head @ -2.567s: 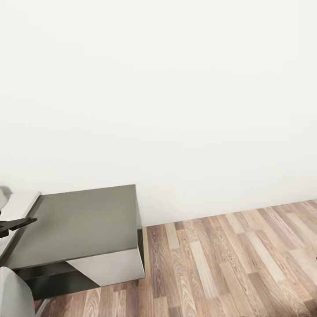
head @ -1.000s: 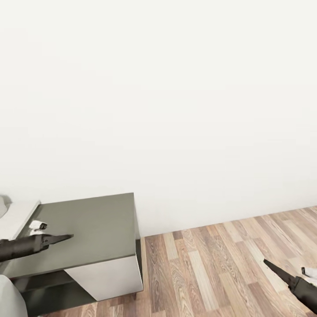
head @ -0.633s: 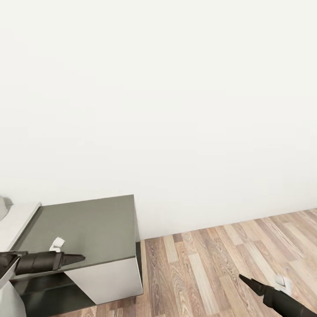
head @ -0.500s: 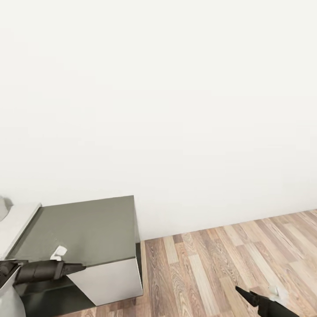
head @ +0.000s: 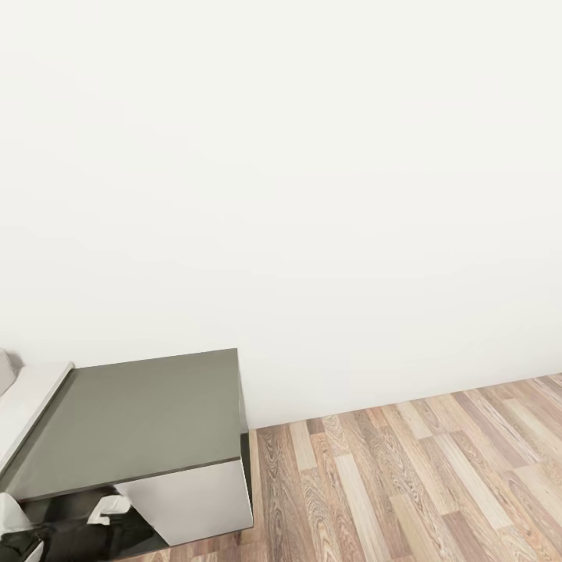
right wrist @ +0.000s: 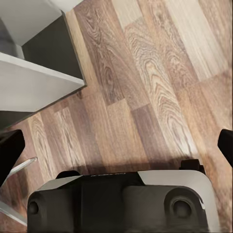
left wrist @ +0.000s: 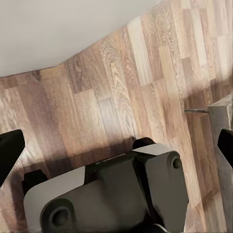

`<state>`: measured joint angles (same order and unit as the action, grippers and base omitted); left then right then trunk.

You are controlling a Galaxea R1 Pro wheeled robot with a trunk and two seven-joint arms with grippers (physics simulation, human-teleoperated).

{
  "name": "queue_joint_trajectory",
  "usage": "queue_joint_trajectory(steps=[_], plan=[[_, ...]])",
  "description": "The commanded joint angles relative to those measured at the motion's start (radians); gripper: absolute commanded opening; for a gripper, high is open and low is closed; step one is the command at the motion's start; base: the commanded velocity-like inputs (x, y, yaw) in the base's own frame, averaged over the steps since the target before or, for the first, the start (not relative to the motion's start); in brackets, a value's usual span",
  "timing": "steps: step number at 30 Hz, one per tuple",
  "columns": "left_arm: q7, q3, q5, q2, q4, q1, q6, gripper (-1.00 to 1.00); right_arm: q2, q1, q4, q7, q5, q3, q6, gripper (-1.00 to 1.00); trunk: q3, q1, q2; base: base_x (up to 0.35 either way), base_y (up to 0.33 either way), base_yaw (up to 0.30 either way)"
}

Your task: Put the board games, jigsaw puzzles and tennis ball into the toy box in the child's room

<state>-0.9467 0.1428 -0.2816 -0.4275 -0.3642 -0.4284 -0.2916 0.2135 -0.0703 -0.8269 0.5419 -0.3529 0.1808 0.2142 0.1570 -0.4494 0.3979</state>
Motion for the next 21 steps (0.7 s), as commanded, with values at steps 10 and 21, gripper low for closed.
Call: queue_joint_trajectory(steps=[10, 21], plan=[[0.318, 0.006, -0.011, 0.101, 0.248, 0.003, 0.174, 1.0, -0.037, 0.0, 0.178, -0.084, 0.07, 0.0, -0.078, 1.0, 0.001, -0.001, 0.002, 0.0, 0.0, 0.0], [0.825, 0.005, -0.014, 0.227, 0.387, 0.086, 0.312, 1.0, -0.042, 0.0, 0.274, -0.217, 0.079, -0.003, -0.081, 1.0, 0.001, -0.001, 0.002, 0.0, 0.0, 0.0]])
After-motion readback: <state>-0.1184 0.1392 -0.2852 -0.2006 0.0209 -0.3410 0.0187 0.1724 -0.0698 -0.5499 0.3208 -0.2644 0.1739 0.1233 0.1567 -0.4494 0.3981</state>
